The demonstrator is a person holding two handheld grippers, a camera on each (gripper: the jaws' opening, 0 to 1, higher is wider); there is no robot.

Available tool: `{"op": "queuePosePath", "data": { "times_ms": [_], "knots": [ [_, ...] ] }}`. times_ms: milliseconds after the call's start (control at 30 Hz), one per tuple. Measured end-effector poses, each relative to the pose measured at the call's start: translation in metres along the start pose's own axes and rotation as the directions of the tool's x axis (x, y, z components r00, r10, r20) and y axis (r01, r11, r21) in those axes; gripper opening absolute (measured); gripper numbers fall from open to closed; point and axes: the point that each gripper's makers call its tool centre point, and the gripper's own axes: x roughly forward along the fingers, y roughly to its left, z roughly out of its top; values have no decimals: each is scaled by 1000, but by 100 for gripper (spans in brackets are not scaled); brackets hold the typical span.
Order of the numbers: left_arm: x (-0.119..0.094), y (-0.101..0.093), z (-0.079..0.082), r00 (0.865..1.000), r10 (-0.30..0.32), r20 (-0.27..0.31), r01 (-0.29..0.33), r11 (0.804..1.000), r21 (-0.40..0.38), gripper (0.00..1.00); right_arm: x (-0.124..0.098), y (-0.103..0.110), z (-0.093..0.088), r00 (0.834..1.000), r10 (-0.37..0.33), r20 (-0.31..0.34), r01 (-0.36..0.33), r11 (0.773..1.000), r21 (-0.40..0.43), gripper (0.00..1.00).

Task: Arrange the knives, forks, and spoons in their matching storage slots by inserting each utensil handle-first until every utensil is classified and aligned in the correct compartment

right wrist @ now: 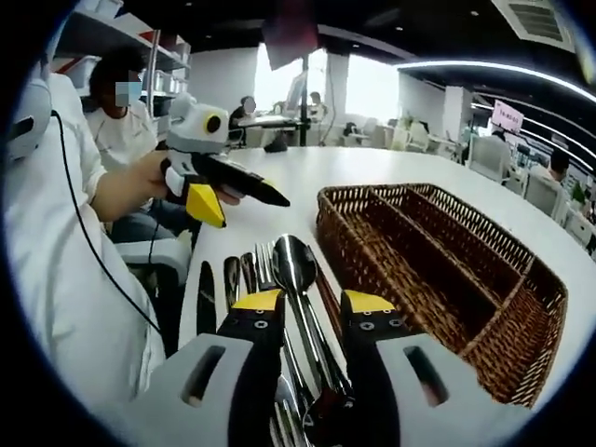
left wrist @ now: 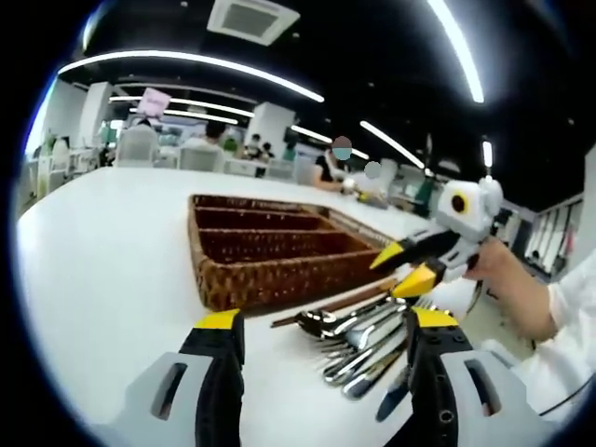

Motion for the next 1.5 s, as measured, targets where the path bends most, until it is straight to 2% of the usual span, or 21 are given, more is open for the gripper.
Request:
{"op": "queuePosePath", "data": {
  "times_ms": [133, 300, 600, 1000, 1500],
  "knots": [
    [1, 2, -1, 1000, -1, -2, 1, 1000, -5, 71, 4, 1, -2, 1000, 13, -5, -14, 999, -32, 22],
    [1, 7, -4, 1000, 5, -7, -5, 1000, -11, 70, 10, 0, -9, 999, 15, -43, -20, 995, -99, 20],
    [3, 10, -3, 1000, 7, -8, -7, 1000, -23, 70, 17, -5, -15, 996, 13, -87, -27, 987, -161, 19],
    [5, 11, -4, 1000, 21, -10, -21, 999, -29, 69, 20, -6, -21, 991, 27, -131, -55, 975, -216, 18],
    [2, 8, -5, 1000, 25, -13, -25, 999, -23, 69, 18, -5, -26, 985, 6, -172, -55, 958, -282, 16]
  ]
}}
